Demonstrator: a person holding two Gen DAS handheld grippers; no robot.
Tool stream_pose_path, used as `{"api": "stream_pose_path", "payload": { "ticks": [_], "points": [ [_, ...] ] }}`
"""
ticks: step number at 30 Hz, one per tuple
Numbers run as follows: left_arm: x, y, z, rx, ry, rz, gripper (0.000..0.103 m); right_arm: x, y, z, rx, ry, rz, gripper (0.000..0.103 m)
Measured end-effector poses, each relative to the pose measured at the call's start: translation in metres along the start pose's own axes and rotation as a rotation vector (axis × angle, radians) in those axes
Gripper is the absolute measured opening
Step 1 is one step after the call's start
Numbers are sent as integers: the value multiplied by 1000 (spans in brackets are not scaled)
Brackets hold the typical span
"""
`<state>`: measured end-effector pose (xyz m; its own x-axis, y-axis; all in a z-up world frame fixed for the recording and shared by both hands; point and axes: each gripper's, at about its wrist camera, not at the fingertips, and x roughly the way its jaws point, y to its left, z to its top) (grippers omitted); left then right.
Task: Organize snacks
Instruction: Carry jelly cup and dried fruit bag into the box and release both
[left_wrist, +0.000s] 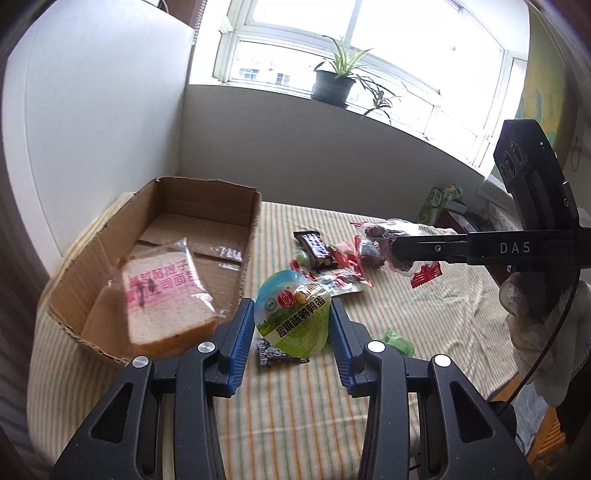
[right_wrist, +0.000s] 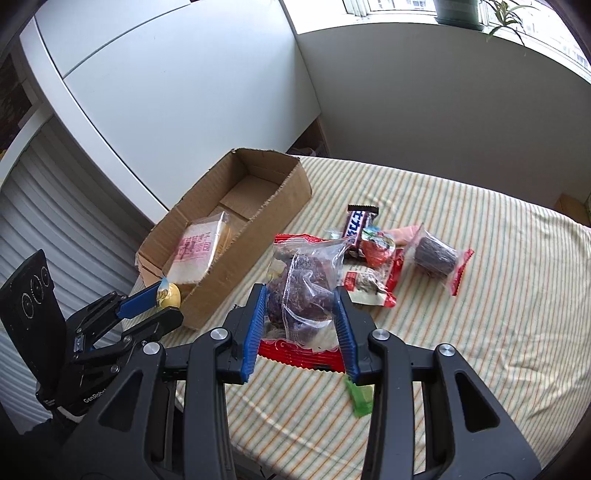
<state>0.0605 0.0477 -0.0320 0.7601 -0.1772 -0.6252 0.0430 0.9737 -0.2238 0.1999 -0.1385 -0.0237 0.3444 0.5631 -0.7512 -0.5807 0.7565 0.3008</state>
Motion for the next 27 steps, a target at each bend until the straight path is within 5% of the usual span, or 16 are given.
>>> {"api": "stream_pose_path", "payload": {
  "ticks": [13,27],
  "points": [
    [-10,76,10,-98,-41,143,38,54,61,51,-101,24,53,38],
    [2,106,9,-146,-24,177,39,118,99,71,-177,87,59,38]
  ]
}}
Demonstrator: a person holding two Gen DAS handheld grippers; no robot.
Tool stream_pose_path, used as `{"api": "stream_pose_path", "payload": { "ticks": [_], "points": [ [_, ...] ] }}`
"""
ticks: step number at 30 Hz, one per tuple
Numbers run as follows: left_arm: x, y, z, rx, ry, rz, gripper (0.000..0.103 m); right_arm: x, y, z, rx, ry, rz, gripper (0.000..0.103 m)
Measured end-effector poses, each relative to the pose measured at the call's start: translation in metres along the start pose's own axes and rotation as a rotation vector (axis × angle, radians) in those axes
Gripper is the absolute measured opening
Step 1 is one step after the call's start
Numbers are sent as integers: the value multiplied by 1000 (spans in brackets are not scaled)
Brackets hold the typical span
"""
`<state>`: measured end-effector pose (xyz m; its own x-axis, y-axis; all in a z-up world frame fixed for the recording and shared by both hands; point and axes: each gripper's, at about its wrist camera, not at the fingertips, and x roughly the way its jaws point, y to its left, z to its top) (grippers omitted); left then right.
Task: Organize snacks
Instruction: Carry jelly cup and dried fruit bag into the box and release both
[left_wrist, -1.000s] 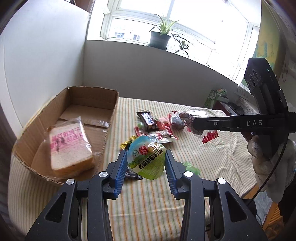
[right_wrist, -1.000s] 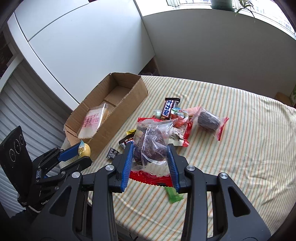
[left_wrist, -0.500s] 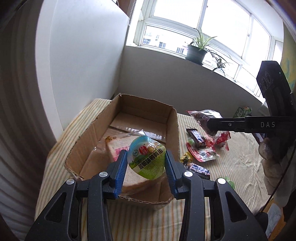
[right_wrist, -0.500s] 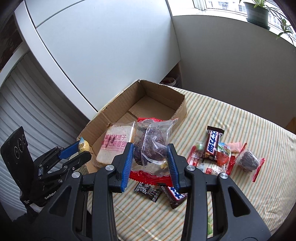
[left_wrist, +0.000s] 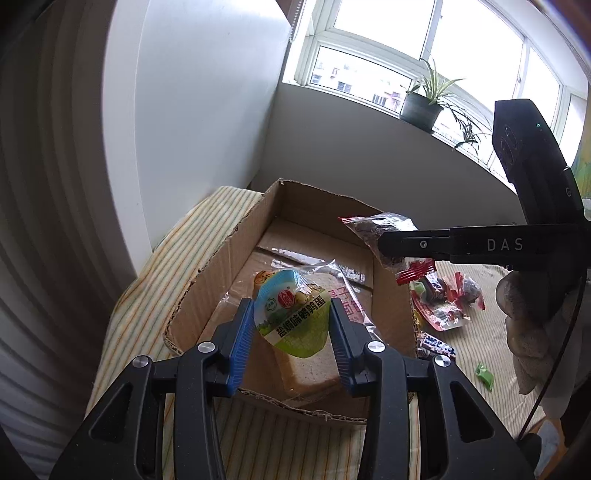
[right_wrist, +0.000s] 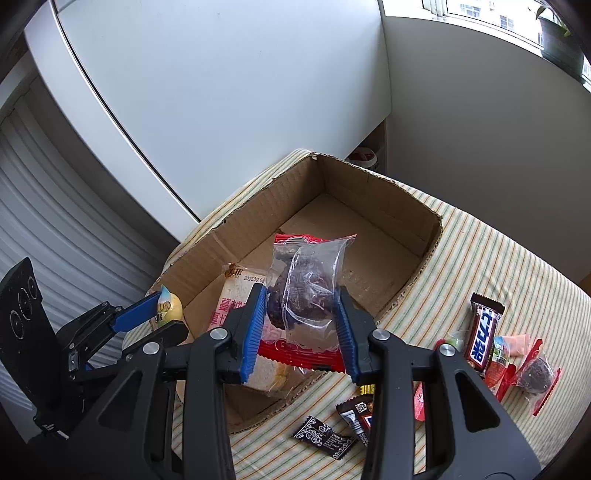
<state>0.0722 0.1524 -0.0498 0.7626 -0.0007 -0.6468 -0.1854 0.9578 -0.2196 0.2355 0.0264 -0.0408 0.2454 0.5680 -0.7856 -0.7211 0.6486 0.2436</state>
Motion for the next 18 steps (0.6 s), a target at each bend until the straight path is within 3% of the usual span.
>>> {"api": "stream_pose_path", "payload": {
  "ticks": [5,7,8,9,10,18],
  "points": [
    [3,3,2,-6,4,6,43,5,2,2,-14,-2,-1,41],
    [3,4,2,-18,5,6,45,5,2,4,-15,-2,-8,65],
    [3,4,3,-22,5,6,47,4,2,4,-14,-12,-12,70],
    [3,5,3,-27,3,10,57,1,2,4,-14,-27,-16,73],
    [2,5,3,-30,-2,16,62,-1,2,4,-14,-36,-20,73],
    [-4,-1,3,-20,-13,1,62,-17,-7,-2,1,-45,-26,74]
  ]
}}
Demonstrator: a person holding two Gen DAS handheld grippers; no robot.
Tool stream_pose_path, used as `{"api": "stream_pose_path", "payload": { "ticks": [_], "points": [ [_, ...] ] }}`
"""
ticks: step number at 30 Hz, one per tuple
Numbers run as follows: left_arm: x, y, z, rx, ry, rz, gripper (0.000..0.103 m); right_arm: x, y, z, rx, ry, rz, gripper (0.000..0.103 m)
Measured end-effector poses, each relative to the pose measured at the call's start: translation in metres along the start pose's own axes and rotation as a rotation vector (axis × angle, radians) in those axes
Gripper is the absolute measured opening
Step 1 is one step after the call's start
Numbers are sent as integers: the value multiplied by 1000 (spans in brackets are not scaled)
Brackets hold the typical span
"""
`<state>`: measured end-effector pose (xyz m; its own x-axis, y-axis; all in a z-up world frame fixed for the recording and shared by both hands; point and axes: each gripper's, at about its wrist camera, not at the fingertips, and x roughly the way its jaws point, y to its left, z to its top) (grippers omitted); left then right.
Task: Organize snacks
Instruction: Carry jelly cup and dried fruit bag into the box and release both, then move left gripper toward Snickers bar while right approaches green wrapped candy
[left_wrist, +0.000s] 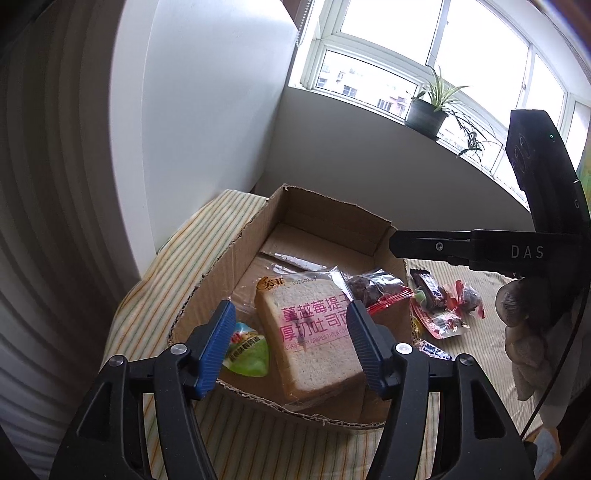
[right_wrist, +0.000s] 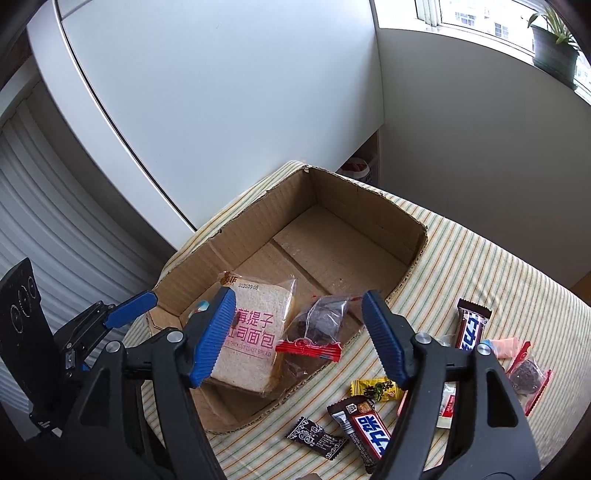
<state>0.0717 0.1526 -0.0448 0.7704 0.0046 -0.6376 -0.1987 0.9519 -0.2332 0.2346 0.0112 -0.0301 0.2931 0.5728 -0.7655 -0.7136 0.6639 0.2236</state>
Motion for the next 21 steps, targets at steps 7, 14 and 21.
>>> {"api": "stream_pose_path", "payload": {
  "ticks": [7,14,21],
  "points": [
    [-10,-15,-1,23,-15,-23,62,-28,-10,-12,14,-19,-12,74],
    [-18,-36,-5,50,-17,-57,62,-63,-33,-36,46,-38,-45,74],
    [-18,-62,-14,87,-3,-96,62,-94,-67,-65,100,-44,-88,74]
  ]
}}
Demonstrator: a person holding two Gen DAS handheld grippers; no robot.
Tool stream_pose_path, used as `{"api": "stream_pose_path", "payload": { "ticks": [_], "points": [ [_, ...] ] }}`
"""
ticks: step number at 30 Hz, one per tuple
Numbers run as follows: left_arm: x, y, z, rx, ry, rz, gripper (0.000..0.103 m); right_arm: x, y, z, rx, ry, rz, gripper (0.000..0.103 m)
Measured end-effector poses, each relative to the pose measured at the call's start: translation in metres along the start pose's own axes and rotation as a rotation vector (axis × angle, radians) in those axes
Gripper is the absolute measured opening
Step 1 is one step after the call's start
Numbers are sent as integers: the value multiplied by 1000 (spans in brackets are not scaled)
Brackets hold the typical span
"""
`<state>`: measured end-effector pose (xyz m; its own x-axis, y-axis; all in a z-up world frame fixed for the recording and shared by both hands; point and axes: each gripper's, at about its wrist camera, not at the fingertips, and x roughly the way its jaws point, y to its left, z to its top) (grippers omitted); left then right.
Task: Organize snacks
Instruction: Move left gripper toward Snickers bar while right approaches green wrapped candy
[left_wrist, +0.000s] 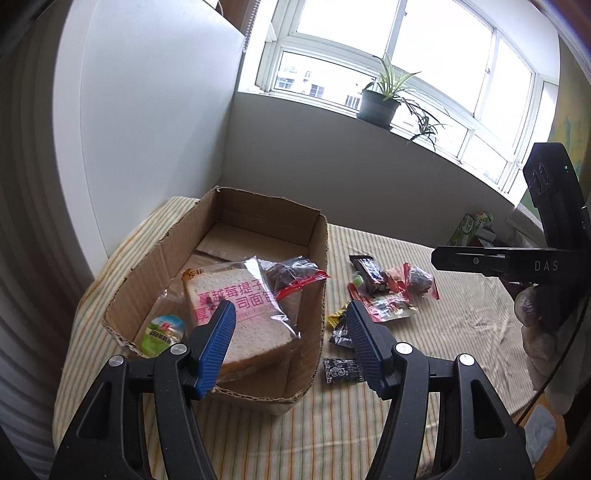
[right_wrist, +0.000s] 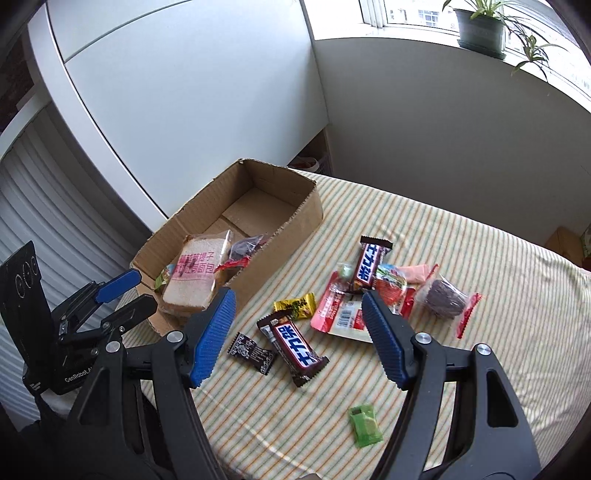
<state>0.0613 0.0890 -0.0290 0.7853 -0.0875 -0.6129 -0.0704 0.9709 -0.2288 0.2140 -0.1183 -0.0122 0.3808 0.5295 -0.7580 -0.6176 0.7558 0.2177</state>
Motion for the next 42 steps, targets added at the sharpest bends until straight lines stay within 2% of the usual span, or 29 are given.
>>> {"api": "stream_pose_path", "payload": {
  "ticks": [6,15,18,21,23,26,28,30,36,42],
  "points": [
    [5,-24,-7,31,23,-38,62,-13,-27,-28,26,14,-30,73],
    [18,-63,-22,97,91,-98,61,-10,-53,-76,52,78,-49,73],
    [29,-74,-28,98,131,-129,58,-5,-58,-88,41,102,-57,73],
    [43,-81,-31,86,179,-162,48,0,-61,-98,28,131,-50,73],
    [51,-84,-34,77,207,-171,46,3,-65,-104,29,142,-46,73],
    [62,-83,-37,47,241,-165,46,7,-72,-110,34,154,-30,69],
    [68,-84,-37,36,256,-153,46,11,-75,-113,35,167,-15,59],
    [74,-84,-37,22,272,-136,46,14,-75,-116,30,175,2,56],
    [92,-78,-33,-34,307,-88,46,26,-71,-119,-5,187,38,56],
    [111,-78,-30,-39,330,-44,46,34,-70,-118,-35,188,41,56]
  ]
}}
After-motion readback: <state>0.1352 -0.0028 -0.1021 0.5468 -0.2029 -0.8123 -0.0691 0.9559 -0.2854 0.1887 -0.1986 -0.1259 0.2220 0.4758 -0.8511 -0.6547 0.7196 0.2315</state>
